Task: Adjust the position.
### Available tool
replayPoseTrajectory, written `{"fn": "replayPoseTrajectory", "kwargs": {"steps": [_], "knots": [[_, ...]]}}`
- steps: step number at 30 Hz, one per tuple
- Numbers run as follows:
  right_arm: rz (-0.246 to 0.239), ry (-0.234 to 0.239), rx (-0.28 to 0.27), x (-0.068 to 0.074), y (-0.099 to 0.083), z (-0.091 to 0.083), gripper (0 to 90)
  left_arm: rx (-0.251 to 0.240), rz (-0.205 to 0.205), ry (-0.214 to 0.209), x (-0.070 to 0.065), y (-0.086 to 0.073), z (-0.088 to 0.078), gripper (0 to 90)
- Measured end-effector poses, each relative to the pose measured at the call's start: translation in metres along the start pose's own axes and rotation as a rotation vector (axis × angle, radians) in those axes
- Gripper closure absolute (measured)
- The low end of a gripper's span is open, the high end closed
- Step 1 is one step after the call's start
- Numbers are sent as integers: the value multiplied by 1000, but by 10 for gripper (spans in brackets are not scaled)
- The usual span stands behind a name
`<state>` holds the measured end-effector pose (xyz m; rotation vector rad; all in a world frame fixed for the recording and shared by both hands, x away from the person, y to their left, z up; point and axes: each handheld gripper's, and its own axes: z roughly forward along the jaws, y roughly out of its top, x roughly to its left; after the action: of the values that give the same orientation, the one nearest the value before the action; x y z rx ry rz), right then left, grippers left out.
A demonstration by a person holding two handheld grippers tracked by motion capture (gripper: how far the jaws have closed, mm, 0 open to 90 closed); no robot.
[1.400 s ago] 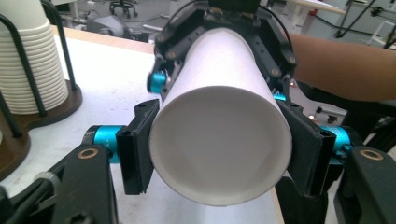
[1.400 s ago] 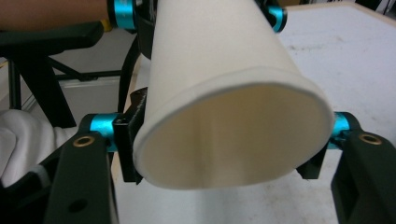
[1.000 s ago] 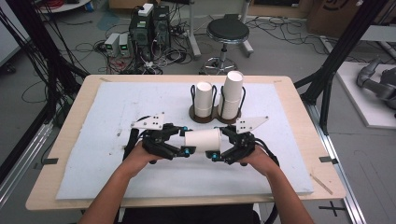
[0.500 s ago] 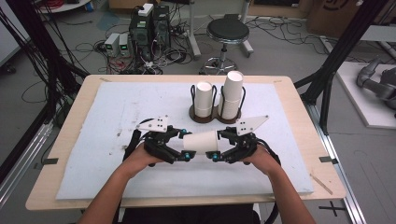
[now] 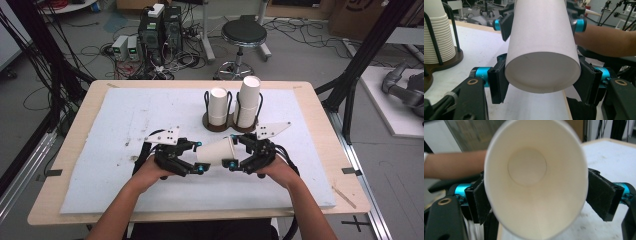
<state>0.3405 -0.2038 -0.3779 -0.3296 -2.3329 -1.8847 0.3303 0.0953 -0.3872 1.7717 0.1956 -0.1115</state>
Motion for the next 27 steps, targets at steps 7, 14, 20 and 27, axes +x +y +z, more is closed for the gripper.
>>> {"fn": "replayPoseTrajectory", "kwargs": {"steps": [7,14,20,27], "knots": [[-43,10,-7,0,2,0,343,21,-30,21,1,-5,4,355],[-64,-34,78,0,6,-3,363,56,-33,120,-1,-4,3,229],[-66,-37,143,1,6,2,355,41,-34,120,-1,-2,-1,231],[-63,-16,133,2,7,9,364,92,-5,51,-3,-6,8,357]]}}
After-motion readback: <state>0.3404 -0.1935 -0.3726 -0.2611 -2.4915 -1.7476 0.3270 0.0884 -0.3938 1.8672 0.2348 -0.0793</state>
